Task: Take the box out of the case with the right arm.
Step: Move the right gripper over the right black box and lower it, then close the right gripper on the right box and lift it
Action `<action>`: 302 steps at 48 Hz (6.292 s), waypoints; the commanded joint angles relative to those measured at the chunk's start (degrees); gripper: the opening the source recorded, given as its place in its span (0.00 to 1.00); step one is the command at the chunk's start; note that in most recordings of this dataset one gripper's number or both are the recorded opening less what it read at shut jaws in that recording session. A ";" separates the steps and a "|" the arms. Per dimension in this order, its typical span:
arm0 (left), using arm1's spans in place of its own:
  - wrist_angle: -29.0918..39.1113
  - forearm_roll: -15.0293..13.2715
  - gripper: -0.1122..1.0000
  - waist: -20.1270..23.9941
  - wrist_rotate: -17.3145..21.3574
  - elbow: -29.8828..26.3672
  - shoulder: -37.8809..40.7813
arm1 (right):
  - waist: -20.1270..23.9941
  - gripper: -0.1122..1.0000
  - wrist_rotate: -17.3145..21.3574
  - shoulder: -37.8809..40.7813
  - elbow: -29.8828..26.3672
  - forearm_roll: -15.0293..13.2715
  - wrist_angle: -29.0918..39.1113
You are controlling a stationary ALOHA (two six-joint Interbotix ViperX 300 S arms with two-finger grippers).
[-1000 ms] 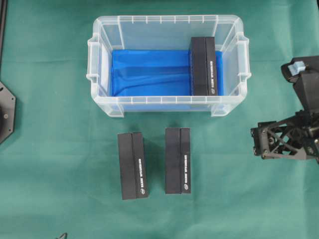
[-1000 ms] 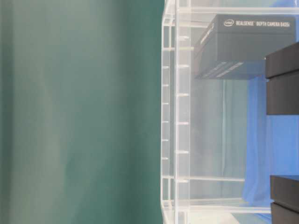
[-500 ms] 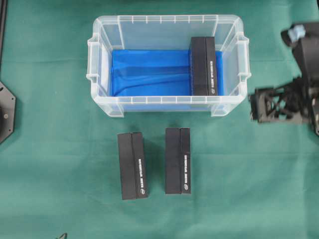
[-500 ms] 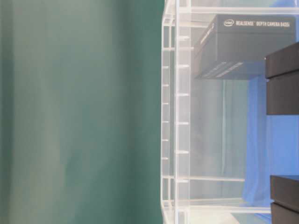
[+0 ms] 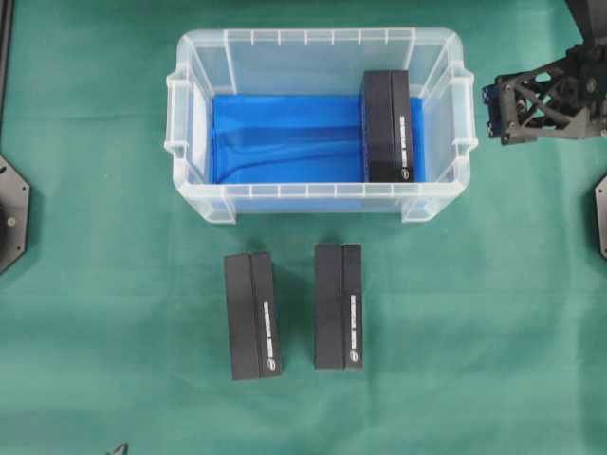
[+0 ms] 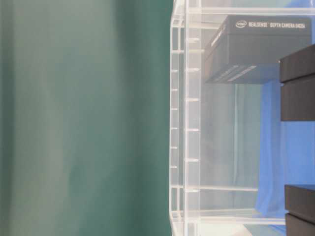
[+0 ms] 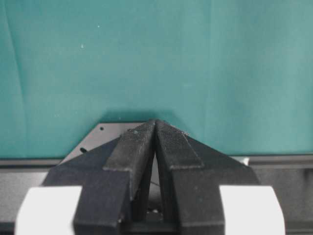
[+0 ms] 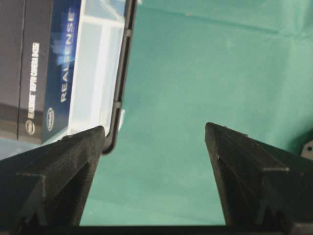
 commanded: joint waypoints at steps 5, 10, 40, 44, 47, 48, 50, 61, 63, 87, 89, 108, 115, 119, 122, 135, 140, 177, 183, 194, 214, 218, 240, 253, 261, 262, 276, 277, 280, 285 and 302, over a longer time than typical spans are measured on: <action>-0.26 -0.09 0.10 0.09 0.00 -0.44 0.26 | -0.26 0.85 -0.18 -0.62 -0.62 0.35 -0.62; -0.26 -0.09 0.10 0.09 0.09 -0.35 0.26 | -0.26 0.85 -0.09 -0.62 -0.79 1.05 -0.70; -0.26 -0.09 0.10 0.18 0.18 -0.26 0.26 | 0.35 0.85 -0.70 11.25 -11.16 1.23 -7.38; -0.26 0.00 0.10 0.09 0.18 -0.26 0.18 | 0.44 0.85 -1.14 13.71 -13.80 1.32 -7.47; -0.26 -0.09 0.10 0.09 0.18 -0.26 0.26 | 0.44 0.85 -1.85 15.73 -16.17 1.32 -7.21; -0.26 -0.09 0.10 0.09 0.18 -0.26 0.26 | 0.44 0.85 -2.02 16.26 -16.88 1.32 -7.21; -0.18 -0.09 0.10 0.18 0.18 -0.26 0.26 | 0.44 0.85 -2.20 17.31 -18.11 1.32 -7.21; -0.26 0.00 0.10 0.09 0.18 -0.18 0.18 | 0.35 0.85 -1.93 20.39 -21.36 1.23 -5.98; -0.26 0.00 0.10 0.09 0.18 -0.18 0.18 | 0.35 0.85 -1.85 20.48 -21.36 1.23 -5.80; -0.26 -0.09 0.10 0.09 0.18 0.00 0.09 | 0.00 0.85 -1.49 20.65 -21.36 1.32 -3.87; -0.26 0.00 0.10 0.18 0.26 -0.09 0.09 | 0.09 0.85 -1.49 20.65 -21.36 1.32 -3.96; -0.26 -0.09 0.10 0.09 0.26 0.00 0.09 | 0.09 0.91 -1.41 20.92 -21.36 1.23 -4.04; -0.26 -0.09 0.10 0.09 0.26 0.00 0.09 | 0.09 0.93 -1.41 21.18 -21.45 1.32 -4.04; -0.26 0.00 0.10 0.09 0.26 0.00 0.09 | 0.00 0.93 -1.41 21.45 -21.53 1.23 -4.04; -0.26 0.00 0.10 0.09 0.26 0.00 0.09 | 0.00 0.93 -1.32 21.53 -21.53 1.23 -3.96; -0.26 0.00 0.10 0.18 0.18 0.00 0.09 | 0.00 0.93 0.97 21.62 -21.53 0.44 -3.96; -0.26 -0.09 0.10 0.18 0.26 0.00 0.09 | 0.00 0.93 0.97 21.62 -21.53 0.53 -3.96; -0.18 -0.09 0.10 0.09 0.26 0.00 0.18 | 0.00 0.93 1.14 21.62 -21.53 0.53 -4.04; -0.26 -0.09 0.10 0.18 0.26 0.09 0.18 | 0.00 0.93 1.14 21.71 -21.53 0.62 -4.04; -0.26 0.00 0.10 0.09 0.18 0.44 0.18 | 0.00 0.93 1.93 22.06 -21.53 0.62 -3.96; -0.26 -0.09 0.10 0.18 0.26 0.97 -0.26 | -0.26 0.93 2.37 24.26 -21.27 0.62 -4.04; -0.26 0.00 0.10 0.18 0.26 1.05 -0.26 | -0.44 0.93 2.99 24.87 -21.18 0.62 -4.04; -0.26 -0.09 0.10 0.09 0.18 1.14 -0.44 | -1.58 0.93 3.69 27.86 -18.98 1.05 -6.15; -0.26 0.00 0.10 0.09 0.26 1.05 -0.35 | -2.02 0.93 3.96 28.83 -16.52 2.29 -10.11; -0.26 0.00 0.10 0.09 0.18 1.05 -0.35 | -2.37 0.93 3.87 30.23 -15.21 3.43 -12.39; -0.26 0.00 0.10 0.18 0.18 1.05 -0.35 | -2.37 0.93 3.87 30.50 -15.12 3.60 -12.74; -0.26 -0.09 0.10 0.09 0.18 1.14 -0.44 | -2.64 0.93 3.78 32.17 -14.50 4.83 -14.24; -0.26 0.00 0.10 0.18 0.18 1.14 -0.35 | -2.72 0.93 3.87 32.17 -14.50 4.83 -14.24; -0.26 -0.09 0.10 0.09 0.26 1.14 -0.44 | -2.81 0.93 3.87 32.17 -14.41 4.83 -14.24; -0.26 0.00 0.10 0.09 0.26 1.32 -0.35 | -3.08 0.93 3.87 32.17 -14.50 4.83 -14.24; -0.26 0.00 0.10 0.09 0.44 1.67 -0.44 | -3.43 0.68 3.87 32.17 -14.68 5.10 -13.89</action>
